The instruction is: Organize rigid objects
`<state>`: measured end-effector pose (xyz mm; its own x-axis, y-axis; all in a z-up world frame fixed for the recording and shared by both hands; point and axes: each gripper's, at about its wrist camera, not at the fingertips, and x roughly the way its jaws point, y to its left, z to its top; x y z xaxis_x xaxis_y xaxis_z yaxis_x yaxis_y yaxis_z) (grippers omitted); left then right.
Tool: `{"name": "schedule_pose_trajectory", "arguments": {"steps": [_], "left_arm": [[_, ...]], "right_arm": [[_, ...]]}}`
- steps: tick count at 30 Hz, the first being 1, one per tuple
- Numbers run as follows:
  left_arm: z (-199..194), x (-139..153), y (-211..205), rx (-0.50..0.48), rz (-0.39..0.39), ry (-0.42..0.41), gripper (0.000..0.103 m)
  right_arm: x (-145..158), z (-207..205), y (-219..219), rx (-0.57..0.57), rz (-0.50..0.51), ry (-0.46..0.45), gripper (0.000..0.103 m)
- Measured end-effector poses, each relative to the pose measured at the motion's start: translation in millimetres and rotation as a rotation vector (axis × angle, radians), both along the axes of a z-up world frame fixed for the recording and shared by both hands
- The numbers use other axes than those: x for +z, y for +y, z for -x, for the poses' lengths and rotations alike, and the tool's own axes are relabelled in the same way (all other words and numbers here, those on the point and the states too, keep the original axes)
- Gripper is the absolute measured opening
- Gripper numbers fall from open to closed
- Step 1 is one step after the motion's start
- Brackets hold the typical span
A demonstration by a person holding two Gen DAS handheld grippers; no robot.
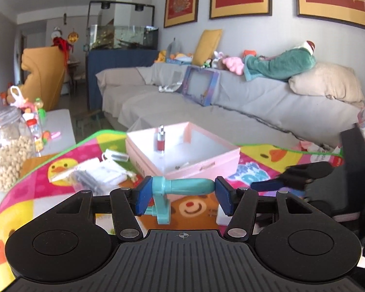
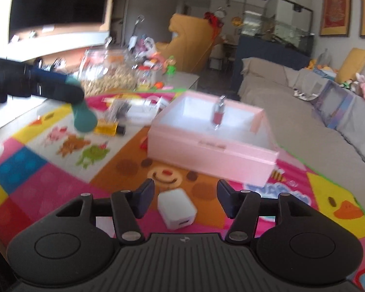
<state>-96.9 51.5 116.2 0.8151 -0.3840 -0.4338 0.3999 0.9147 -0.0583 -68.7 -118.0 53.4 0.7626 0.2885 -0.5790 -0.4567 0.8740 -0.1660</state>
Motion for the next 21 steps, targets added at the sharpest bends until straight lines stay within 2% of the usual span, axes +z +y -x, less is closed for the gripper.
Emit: {"name": "schedule_pose_trajectory", "arguments": {"steps": [3,6,8,9,10,14,17,19,21], "left_arm": [[-1.4,-10.8,4.8,-0.007,0.000,0.039,0.061],[1.7,-21.0,10.3,-0.012,0.006,0.071,0.061],[2.1,-26.8,12.4,-0.014,0.007,0.090,0.061],[1.8,-29.2,13.6,-0.014,0.008,0.098,0.061],[1.7,-31.2,14.4,-0.015,0.009,0.105,0.061],[-1.3,-33.9,16.1,-0.023,0.025,0.108,0.061],[-16.8,-25.7,12.2,-0.043,0.061,0.107,0.061],[-34.9,-8.2,8.5,-0.063,0.089,0.079,0.061],[-58.0,19.0,2.7,-0.077,0.099,0.014,0.061]], "right_arm": [[-14.0,-16.9,9.7,0.013,0.015,0.026,0.057],[-25.0,-36.7,13.0,0.035,-0.002,0.096,0.056],[-29.6,-42.0,10.8,0.026,-0.001,0.130,0.043],[-28.2,-41.1,8.6,0.025,-0.011,0.138,0.032],[-23.2,-39.1,4.3,0.024,-0.035,0.146,0.032],[10.9,-18.0,-18.3,0.012,-0.144,0.084,0.032],[38.3,-14.0,-27.9,-0.016,-0.187,0.017,0.032],[57.2,-18.1,-29.4,-0.032,-0.197,-0.047,0.032],[77.4,-27.9,-29.0,-0.039,-0.191,-0.130,0.032]]}}
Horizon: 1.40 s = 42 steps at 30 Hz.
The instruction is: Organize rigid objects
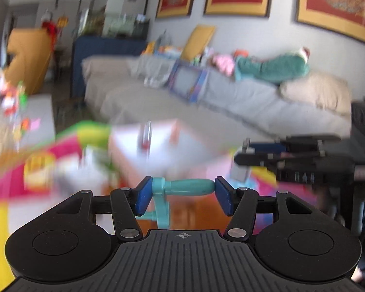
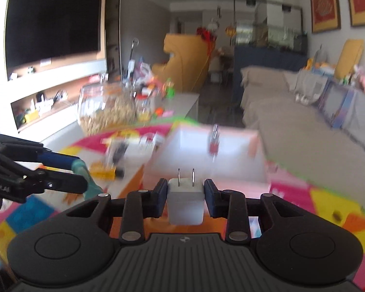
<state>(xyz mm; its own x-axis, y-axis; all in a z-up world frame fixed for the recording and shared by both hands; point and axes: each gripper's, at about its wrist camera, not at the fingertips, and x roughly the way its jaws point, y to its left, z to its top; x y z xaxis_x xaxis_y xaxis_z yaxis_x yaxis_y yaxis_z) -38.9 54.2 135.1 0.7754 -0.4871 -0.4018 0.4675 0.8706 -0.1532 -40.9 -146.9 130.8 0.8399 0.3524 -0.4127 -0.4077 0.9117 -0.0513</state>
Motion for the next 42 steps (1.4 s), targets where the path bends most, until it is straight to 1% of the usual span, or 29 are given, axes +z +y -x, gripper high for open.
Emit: {"name": "schedule_pose_trajectory", "arguments": {"steps": [2,3,4,5,6,7,8,10,12,13,14,16,17,18,19,20,22,23,24,26,28,30,32,33,35,37,39,40,42], "left_arm": [[-31.9,28.2,-7.6,-0.004,0.019,-0.052,0.061],[-51.6,39.4,-11.8,-0.005,0.029,-0.053,0.061],[-70.9,46.3,-16.0,-0.001,0.042,-0.039,0.061],[-90.0,49.5,-20.2,0.008,0.057,-0.015,0.060],[-105.8,49.2,-23.4,0.021,0.071,0.008,0.059],[-116.6,46.1,-25.3,0.033,0.084,0.022,0.059],[-123.3,41.2,-25.4,0.045,0.093,0.033,0.059],[-126.5,26.8,-19.8,0.060,0.108,0.071,0.056],[-120.9,8.1,-6.1,0.073,0.125,0.116,0.049],[-113.0,-0.8,2.7,0.094,0.115,0.120,0.048],[-103.0,-9.7,10.2,0.133,0.079,0.109,0.048],[-84.0,-26.2,21.4,0.272,-0.067,0.092,0.048],[-76.0,-35.1,27.2,0.346,-0.138,0.104,0.044],[-69.7,-43.7,35.1,0.400,-0.172,0.130,0.041],[-64.7,-52.3,46.1,0.429,-0.162,0.170,0.040],[-61.8,-59.3,57.1,0.441,-0.122,0.216,0.040],[-58.2,-71.1,77.0,0.443,-0.011,0.307,0.040],[-56.1,-75.0,85.6,0.444,0.029,0.322,0.040],[-55.8,-77.4,86.8,0.449,0.031,0.325,0.040],[-56.4,-79.2,83.3,0.478,-0.011,0.297,0.040],[-60.2,-79.0,81.0,0.474,-0.032,0.274,0.040],[-67.5,-75.3,79.6,0.475,0.020,0.286,0.040],[-79.3,-68.8,87.5,0.519,0.092,0.310,0.040],[-87.4,-65.9,88.8,0.542,0.107,0.312,0.040],[-106.9,-61.8,85.7,0.587,0.082,0.328,0.040],[-131.3,-63.7,77.3,0.610,0.014,0.378,0.040],[-154.3,-74.2,70.5,0.602,-0.063,0.445,0.040],[-162.2,-80.7,69.2,0.602,-0.084,0.466,0.041],[-166.9,-90.2,71.1,0.600,-0.090,0.457,0.038]], "right_arm": [[17.9,-17.4,1.0,-0.037,0.009,-0.070,0.032],[24.9,-28.9,0.4,-0.061,0.009,-0.092,0.032],[30.0,-39.3,-0.8,-0.090,-0.001,-0.105,0.036],[33.0,-49.5,-3.1,-0.133,-0.018,-0.106,0.040],[33.6,-57.3,-5.5,-0.167,-0.032,-0.096,0.051],[31.3,-61.1,-7.9,-0.190,-0.045,-0.084,0.056],[26.3,-61.1,-10.3,-0.197,-0.058,-0.071,0.056],[9.7,-54.0,-12.7,-0.173,-0.055,-0.041,0.058],[-13.3,-44.3,-10.9,-0.164,-0.010,-0.015,0.059],[-25.1,-40.2,-7.9,-0.163,0.023,0.001,0.059],[-36.1,-36.6,-4.4,-0.161,0.055,0.016,0.059],[-55.6,-29.7,4.6,-0.138,0.103,0.051,0.059],[-64.2,-29.4,8.2,-0.118,0.116,0.076,0.059],[-71.7,-27.3,12.6,-0.100,0.126,0.099,0.059],[-77.8,-26.2,17.3,-0.088,0.131,0.116,0.059],[-83.6,-25.8,22.6,-0.079,0.136,0.129,0.059],[-90.8,-26.2,29.4,-0.063,0.138,0.153,0.059],[-93.5,-26.2,32.7,-0.057,0.136,0.163,0.059],[-94.6,-26.5,34.8,-0.055,0.134,0.171,0.059],[-96.7,-23.6,40.1,-0.050,0.132,0.182,0.059],[-96.4,-24.1,43.3,-0.039,0.138,0.181,0.059],[-97.3,-21.5,45.2,-0.033,0.148,0.182,0.061],[-99.4,-24.0,45.0,-0.037,0.149,0.195,0.061],[-101.2,-24.6,44.8,-0.043,0.147,0.205,0.061],[-104.2,-25.8,44.7,-0.056,0.139,0.226,0.061],[-104.4,-25.9,44.5,-0.059,0.135,0.238,0.061],[-102.2,-22.7,45.2,-0.053,0.141,0.230,0.061],[-100.3,-20.3,45.5,-0.051,0.147,0.220,0.061],[-95.5,-15.6,44.7,-0.050,0.152,0.200,0.061]]}}
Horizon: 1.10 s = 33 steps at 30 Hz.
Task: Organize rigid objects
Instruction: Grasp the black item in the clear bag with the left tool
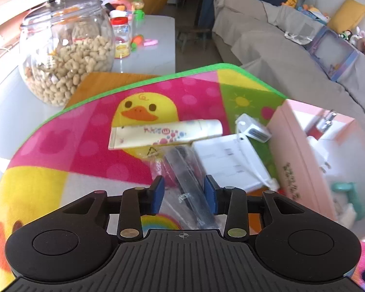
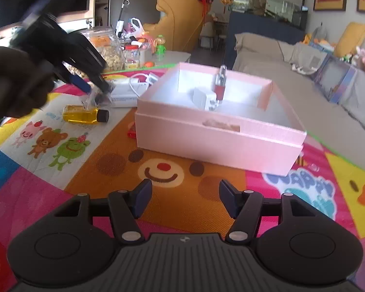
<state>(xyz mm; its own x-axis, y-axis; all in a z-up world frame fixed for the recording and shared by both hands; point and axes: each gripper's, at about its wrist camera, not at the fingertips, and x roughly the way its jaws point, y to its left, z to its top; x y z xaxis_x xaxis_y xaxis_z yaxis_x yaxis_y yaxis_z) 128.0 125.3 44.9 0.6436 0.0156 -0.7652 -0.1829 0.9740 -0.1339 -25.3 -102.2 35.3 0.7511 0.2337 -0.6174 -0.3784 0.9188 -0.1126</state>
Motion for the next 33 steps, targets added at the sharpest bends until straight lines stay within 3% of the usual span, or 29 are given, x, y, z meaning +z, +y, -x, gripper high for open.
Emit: {"name": "schedule_pose_trajectory", "arguments": {"steps": [4,8,16,18,21,26,33], "left_arm": [[25.2,-3.0,15.6,-0.056,0.066,-0.069,0.028],[77.5,-3.0,37.4,-0.133,0.084,-0.096,0.020],[171.4,-22.6,78.3,-0.110,0.234,-0.078,0.022],[177.6,-23.8,77.5,-0.120,0.240,-0.088,0.023],[179.1,-22.3,67.7,-0.153,0.195,-0.099,0.025],[175.0,-24.4,51.1,-0.187,0.161,-0.126,0.027],[164.1,-25.0,41.0,-0.142,0.167,-0.129,0.026]], "right_arm": [[8.2,4.2,1.7,0.012,0.001,-0.019,0.061],[18.4,2.8,17.6,0.077,-0.019,-0.023,0.061],[19.2,0.7,95.1,0.314,-0.057,-0.001,0.075],[9.4,2.5,116.5,0.340,-0.028,0.036,0.075],[3.5,12.5,129.1,0.329,-0.010,0.022,0.077],[-2.8,30.5,118.8,0.343,0.045,0.027,0.077],[7.6,37.4,86.3,0.376,-0.050,0.065,0.077]]}}
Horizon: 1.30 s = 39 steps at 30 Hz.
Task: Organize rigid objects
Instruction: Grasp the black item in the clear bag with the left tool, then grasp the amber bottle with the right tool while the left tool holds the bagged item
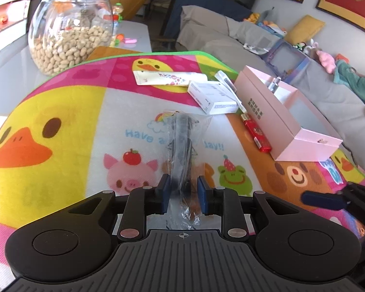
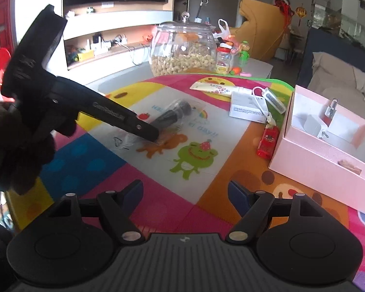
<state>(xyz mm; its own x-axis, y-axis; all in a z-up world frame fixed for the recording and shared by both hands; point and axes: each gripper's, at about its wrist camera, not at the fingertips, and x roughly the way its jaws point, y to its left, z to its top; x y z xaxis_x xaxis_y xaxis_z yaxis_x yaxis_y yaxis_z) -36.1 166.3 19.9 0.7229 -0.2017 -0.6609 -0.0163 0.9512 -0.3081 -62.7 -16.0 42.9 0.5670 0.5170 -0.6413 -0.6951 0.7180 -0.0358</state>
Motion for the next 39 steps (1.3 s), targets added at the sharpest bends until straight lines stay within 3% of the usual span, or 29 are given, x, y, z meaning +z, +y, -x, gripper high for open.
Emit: {"name": "schedule_pose_trajectory", "arguments": {"steps": [3,11,18,25,33,39], "left_arm": [[0.6,-1.6,-5.1,0.005,-0.033,-0.022,0.026],[11.4,-7.5,-13.6,0.022,-0.083,-0.094,0.026],[11.3,-9.3,-10.5,0.026,-0.069,-0.107,0.026],[12.2,-10.6,-7.1,0.030,-0.046,-0.114,0.026],[13.1,-11.8,-3.4,0.035,-0.015,-0.118,0.026],[13.6,-14.0,4.2,0.045,0.035,-0.118,0.026]], "right_arm": [[13.0,-1.6,-13.1,0.012,-0.037,0.007,0.077],[20.4,5.8,-56.6,0.101,-0.079,0.179,0.077],[14.0,15.3,-56.9,0.125,-0.083,0.285,0.077],[17.3,25.4,-47.0,0.106,-0.047,0.259,0.077],[21.8,31.5,-34.0,0.002,-0.005,0.244,0.077],[18.8,51.2,-6.9,-0.064,0.153,0.122,0.077]]}}
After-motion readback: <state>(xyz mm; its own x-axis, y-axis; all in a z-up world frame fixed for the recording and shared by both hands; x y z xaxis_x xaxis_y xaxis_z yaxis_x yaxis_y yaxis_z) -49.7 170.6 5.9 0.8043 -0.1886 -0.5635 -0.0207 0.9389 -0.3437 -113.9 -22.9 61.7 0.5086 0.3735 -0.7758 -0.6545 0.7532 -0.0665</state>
